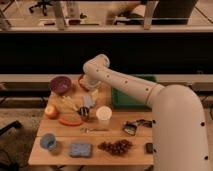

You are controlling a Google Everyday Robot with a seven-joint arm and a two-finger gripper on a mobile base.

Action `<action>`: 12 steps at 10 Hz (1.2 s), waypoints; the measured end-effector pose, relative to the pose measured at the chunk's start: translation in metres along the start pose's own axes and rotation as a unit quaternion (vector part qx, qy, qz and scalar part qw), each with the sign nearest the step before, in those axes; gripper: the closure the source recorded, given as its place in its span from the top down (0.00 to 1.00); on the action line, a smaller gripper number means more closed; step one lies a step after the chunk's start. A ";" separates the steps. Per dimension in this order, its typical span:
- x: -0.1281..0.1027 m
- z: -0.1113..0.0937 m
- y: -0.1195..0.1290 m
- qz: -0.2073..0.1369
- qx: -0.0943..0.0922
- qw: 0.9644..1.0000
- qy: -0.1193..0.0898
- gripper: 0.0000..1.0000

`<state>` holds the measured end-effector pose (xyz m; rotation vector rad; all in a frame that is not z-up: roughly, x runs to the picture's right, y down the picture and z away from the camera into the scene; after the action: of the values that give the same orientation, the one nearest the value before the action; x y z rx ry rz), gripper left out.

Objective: Wipe purple bowl with towel

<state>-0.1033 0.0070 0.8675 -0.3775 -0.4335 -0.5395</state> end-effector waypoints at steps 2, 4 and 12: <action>0.006 0.018 0.002 0.008 -0.013 1.000 -0.015 0.80; 0.011 0.041 0.006 0.007 -0.033 0.999 -0.021 0.80; 0.012 0.083 0.021 0.001 -0.113 0.993 -0.020 0.80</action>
<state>-0.1065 0.0559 0.9393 -0.6068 -0.4119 -0.5820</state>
